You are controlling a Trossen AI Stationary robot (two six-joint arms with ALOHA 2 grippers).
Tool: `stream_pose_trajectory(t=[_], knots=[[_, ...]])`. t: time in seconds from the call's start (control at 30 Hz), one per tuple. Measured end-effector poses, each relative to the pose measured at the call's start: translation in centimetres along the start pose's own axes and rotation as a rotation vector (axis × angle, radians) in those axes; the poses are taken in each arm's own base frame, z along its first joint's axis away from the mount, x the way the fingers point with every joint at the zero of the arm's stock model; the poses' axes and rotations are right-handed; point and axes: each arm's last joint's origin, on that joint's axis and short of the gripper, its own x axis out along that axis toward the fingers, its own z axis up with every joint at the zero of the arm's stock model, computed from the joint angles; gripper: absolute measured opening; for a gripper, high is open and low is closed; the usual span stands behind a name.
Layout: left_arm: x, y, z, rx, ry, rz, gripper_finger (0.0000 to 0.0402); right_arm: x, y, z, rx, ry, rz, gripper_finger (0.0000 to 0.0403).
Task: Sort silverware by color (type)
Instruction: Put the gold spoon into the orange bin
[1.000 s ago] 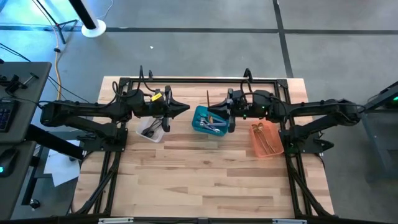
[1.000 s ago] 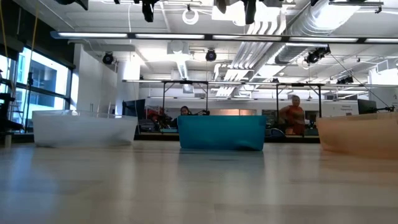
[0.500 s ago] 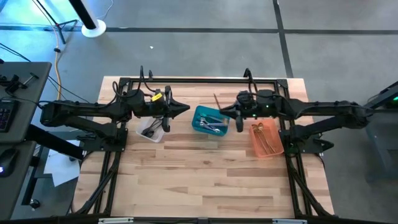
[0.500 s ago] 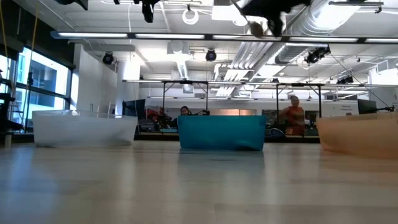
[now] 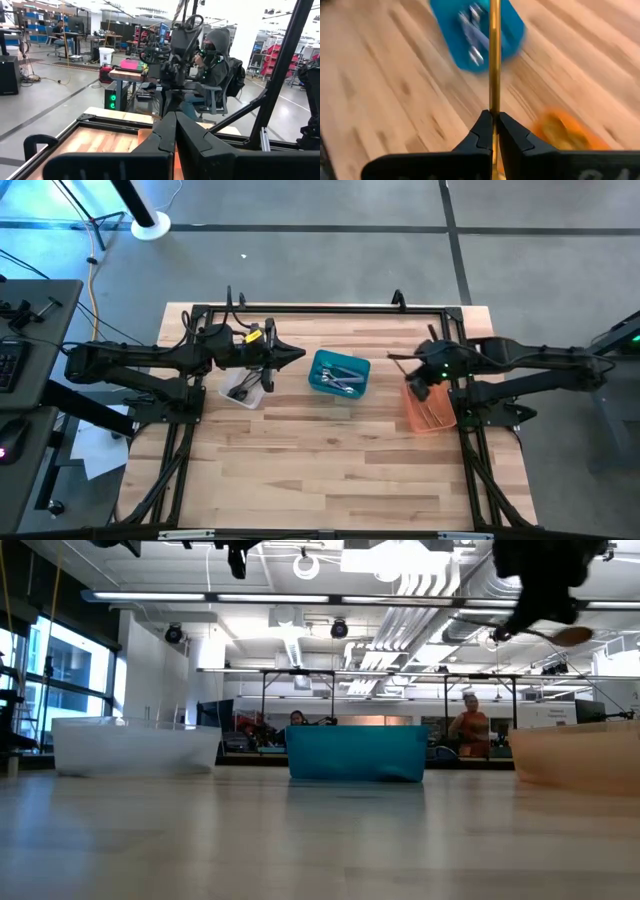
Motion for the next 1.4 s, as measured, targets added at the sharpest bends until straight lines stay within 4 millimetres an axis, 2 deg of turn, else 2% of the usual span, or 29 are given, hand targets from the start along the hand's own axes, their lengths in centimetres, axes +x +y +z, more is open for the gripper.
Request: stream_pose_trajectory(t=[0.2,0.37,0.73,0.83,0.97,1.1,1.4], knots=[[0.0,0.0,-0.1,0.000,0.006,0.003,0.0000,-1.7,-1.8,-2.2,0.068,0.133,-0.100,0.0000],[0.0,0.0,-0.1,0.000,0.008,0.005,0.0000,-2.5,-2.7,-3.3,0.117,0.190,-0.143,0.0000],[0.0,0.2,-0.3,-0.001,0.023,0.060,0.0000,-2.4,-3.0,-3.8,0.124,0.288,-0.195,0.0000],[0.0,0.2,-0.3,-0.001,0.023,0.061,0.0000,-1.4,-3.4,-4.5,0.140,0.343,-0.212,0.0000],[0.0,0.2,-0.3,-0.001,0.023,0.061,0.0000,1.2,-4.3,-6.2,0.192,0.443,-0.223,0.0000],[0.0,0.2,-0.3,-0.001,0.020,0.061,0.0000,1.8,-3.7,-5.0,0.186,0.337,-0.191,0.0000],[0.0,0.2,-0.2,-0.001,0.019,0.061,0.0000,3.3,-3.7,-4.9,0.280,0.450,-0.275,0.0000]])
